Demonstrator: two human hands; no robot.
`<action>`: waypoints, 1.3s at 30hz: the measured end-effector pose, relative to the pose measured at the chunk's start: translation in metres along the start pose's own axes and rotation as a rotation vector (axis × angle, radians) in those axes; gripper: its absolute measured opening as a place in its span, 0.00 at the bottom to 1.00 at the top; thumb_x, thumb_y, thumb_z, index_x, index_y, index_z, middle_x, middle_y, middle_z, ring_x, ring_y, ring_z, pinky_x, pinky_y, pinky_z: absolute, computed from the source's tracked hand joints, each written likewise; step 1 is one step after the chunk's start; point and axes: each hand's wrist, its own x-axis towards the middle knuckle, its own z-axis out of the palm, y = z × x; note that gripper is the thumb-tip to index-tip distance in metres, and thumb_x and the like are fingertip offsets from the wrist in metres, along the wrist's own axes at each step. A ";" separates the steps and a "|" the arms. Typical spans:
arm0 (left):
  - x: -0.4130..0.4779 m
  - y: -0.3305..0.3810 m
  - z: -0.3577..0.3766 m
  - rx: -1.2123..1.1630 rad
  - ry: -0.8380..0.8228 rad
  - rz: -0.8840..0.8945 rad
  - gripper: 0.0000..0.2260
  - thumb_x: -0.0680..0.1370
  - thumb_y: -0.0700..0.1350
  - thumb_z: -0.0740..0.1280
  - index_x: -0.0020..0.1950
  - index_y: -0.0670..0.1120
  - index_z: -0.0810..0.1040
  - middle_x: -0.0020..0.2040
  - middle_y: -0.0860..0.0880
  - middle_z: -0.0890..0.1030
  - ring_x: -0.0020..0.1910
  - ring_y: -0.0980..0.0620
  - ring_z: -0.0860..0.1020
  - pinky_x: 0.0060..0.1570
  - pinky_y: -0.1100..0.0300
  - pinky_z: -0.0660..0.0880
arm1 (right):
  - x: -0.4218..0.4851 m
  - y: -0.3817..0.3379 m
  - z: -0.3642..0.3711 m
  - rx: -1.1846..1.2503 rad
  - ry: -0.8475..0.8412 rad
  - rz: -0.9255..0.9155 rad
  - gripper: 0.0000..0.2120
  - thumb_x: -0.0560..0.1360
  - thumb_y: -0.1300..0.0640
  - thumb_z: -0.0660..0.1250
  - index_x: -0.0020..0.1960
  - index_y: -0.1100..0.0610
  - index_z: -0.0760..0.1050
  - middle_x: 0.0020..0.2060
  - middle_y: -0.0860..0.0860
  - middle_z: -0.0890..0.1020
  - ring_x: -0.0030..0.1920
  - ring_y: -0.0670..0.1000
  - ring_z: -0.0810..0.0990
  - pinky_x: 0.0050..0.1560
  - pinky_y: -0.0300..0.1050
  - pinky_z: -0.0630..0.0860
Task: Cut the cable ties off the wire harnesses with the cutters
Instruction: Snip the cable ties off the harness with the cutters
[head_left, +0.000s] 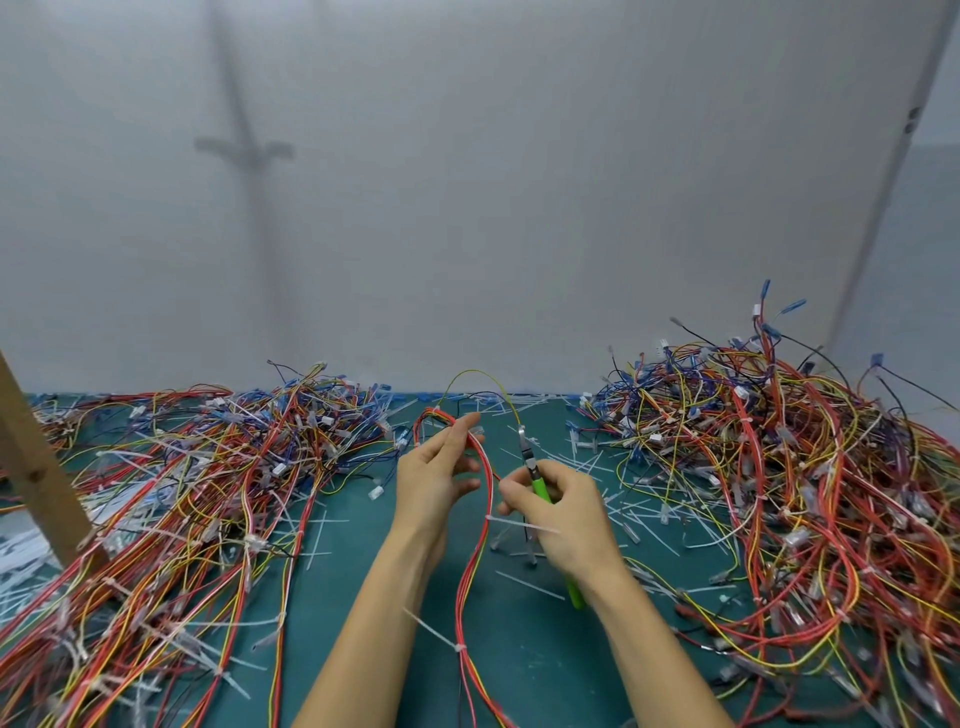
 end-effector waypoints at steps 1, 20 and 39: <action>0.000 0.000 -0.001 0.033 0.004 0.007 0.07 0.78 0.46 0.68 0.50 0.48 0.86 0.36 0.55 0.80 0.31 0.57 0.71 0.32 0.65 0.73 | 0.000 0.000 -0.001 0.005 0.041 0.000 0.06 0.73 0.56 0.72 0.37 0.54 0.79 0.33 0.49 0.85 0.34 0.49 0.80 0.43 0.48 0.76; 0.010 -0.009 -0.009 0.301 0.153 0.206 0.10 0.78 0.47 0.69 0.42 0.42 0.82 0.33 0.50 0.77 0.33 0.54 0.71 0.35 0.62 0.68 | -0.005 -0.007 -0.005 -0.201 -0.150 -0.014 0.07 0.74 0.57 0.71 0.38 0.54 0.78 0.30 0.50 0.83 0.27 0.40 0.77 0.31 0.29 0.70; 0.003 -0.016 0.002 0.223 0.367 -0.067 0.08 0.72 0.42 0.75 0.40 0.42 0.77 0.33 0.46 0.79 0.25 0.58 0.78 0.36 0.58 0.79 | 0.006 0.007 -0.004 -0.004 0.229 0.057 0.08 0.74 0.57 0.70 0.36 0.54 0.79 0.29 0.48 0.79 0.32 0.49 0.75 0.40 0.47 0.74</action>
